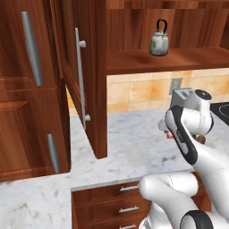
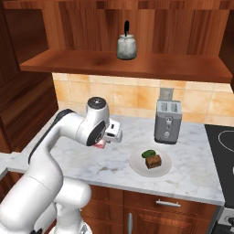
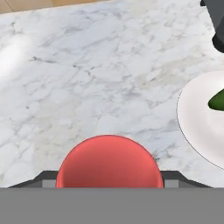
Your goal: Pick the avocado and bread from the counter and place them on the plate. Then pick the jam from the cabinet and place it next to the plate. Lastly close the cabinet door.
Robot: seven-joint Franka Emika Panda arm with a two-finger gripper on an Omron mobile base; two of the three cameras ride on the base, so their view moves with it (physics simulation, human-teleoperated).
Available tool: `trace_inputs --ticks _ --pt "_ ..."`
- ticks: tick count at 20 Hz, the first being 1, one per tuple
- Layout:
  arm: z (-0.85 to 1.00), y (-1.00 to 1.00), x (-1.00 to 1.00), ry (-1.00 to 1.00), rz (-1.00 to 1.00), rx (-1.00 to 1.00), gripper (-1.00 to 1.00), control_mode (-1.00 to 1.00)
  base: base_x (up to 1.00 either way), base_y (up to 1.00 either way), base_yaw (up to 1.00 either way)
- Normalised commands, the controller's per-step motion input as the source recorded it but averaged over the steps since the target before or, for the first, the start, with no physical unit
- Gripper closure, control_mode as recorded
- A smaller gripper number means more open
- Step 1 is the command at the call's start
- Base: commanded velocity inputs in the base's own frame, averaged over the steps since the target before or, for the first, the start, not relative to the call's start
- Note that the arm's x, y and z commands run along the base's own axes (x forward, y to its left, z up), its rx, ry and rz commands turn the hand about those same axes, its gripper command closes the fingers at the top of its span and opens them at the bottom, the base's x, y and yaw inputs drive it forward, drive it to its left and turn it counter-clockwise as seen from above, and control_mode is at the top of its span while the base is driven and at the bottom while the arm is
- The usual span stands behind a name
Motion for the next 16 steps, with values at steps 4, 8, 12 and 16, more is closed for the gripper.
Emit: trace_inputs --ticks 4,8,12,16 --pt "-0.58 0.21 0.44 0.04 -0.02 -0.01 1.00 -1.00 0.00 0.00 0.00" --pt "-0.49 0.08 0.46 0.00 -0.01 -0.01 1.00 -1.00 0.00 0.00 0.00" --pt "-0.37 -0.05 0.48 0.03 -0.04 -0.01 1.00 -1.00 0.00 0.00 0.00" --pt "-0.26 -0.21 0.38 0.04 -0.02 0.00 1.00 -1.00 0.00 0.00 0.00"
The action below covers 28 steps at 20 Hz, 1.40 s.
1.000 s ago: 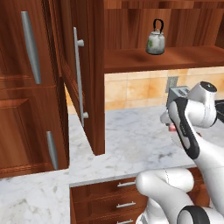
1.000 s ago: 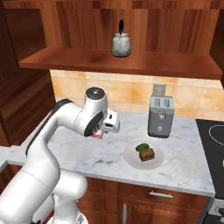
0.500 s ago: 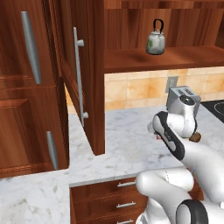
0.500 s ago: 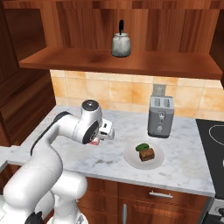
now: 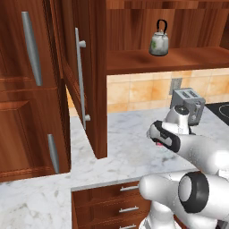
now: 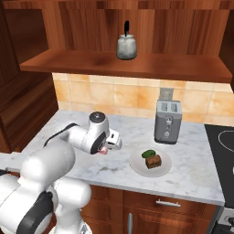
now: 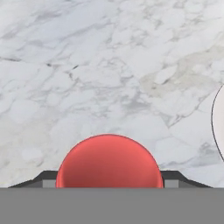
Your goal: Pick the avocado and bread from the counter and place them on the plate. Then pick the jam from the cabinet and place it next to the plate. Lastly close the cabinet door.
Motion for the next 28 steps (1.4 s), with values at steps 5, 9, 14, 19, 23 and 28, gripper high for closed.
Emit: trace_inputs --ticks 5,9,14,19,23,28 --pt "-0.18 -0.23 0.30 0.01 -0.01 0.00 1.00 -1.00 0.00 0.00 0.00" --pt "-0.19 -0.25 0.25 0.00 0.00 0.00 1.00 -1.00 0.00 0.00 0.00" --pt "-0.27 -0.23 0.21 0.00 -0.01 0.00 1.00 -1.00 0.00 0.00 0.00" --pt "-0.30 -0.15 0.18 0.00 -0.03 0.00 1.00 -1.00 0.00 0.00 0.00" --pt "-0.23 -0.13 0.24 0.00 -0.03 0.00 1.00 -1.00 0.00 0.00 0.00" --pt "-0.23 -0.19 0.20 0.00 -0.02 0.00 1.00 -1.00 0.00 0.00 0.00"
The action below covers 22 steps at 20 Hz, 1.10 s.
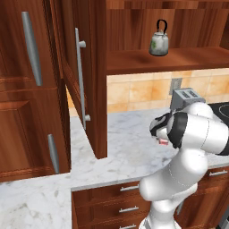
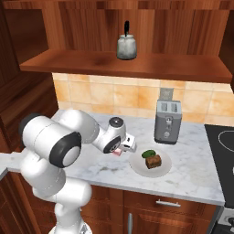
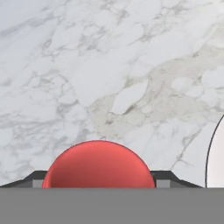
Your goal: Pick the avocado and bread from the counter and place them on the plate. Then pick the jam from the cabinet and place it next to the plate. Lastly close the cabinet door.
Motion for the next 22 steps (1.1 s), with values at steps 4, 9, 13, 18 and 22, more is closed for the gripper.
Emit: trace_inputs --ticks 4,9,13,18,22 --pt "-0.24 -0.21 0.15 -0.01 -0.01 0.00 1.00 -1.00 0.00 0.00 0.00" --pt "-0.28 -0.05 0.01 -0.02 -0.01 0.00 1.00 -1.00 0.00 0.00 0.00" --pt "-0.23 -0.01 0.00 -0.02 -0.02 -0.01 -1.00 -1.00 0.00 0.00 0.00" --pt "-0.21 0.00 -0.08 -0.07 -0.02 -0.03 -1.00 -1.00 0.00 0.00 0.00" --pt "-0.29 0.04 -0.28 -0.10 -0.01 -0.04 -1.00 -1.00 0.00 0.00 0.00"
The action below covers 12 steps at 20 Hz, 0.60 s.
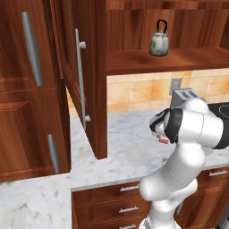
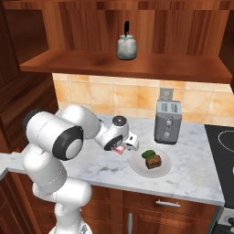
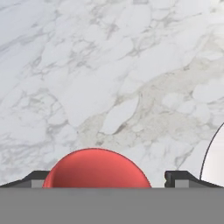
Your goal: Pick the avocado and bread from the counter and place them on the plate. Then pick the jam from the cabinet and place it next to the plate. Lastly close the cabinet door.
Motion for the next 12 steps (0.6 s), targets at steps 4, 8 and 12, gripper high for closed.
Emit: trace_inputs --ticks 4,8,12 --pt "-0.32 0.13 -0.34 -0.11 -0.03 -0.06 -1.00 -1.00 0.00 0.00 0.00" --pt "-0.30 0.21 -0.34 -0.08 -0.04 -0.04 -1.00 -1.00 0.00 0.00 0.00" --pt "-0.17 0.16 -0.21 -0.10 -0.04 -0.03 -1.00 -1.00 0.00 0.00 0.00"
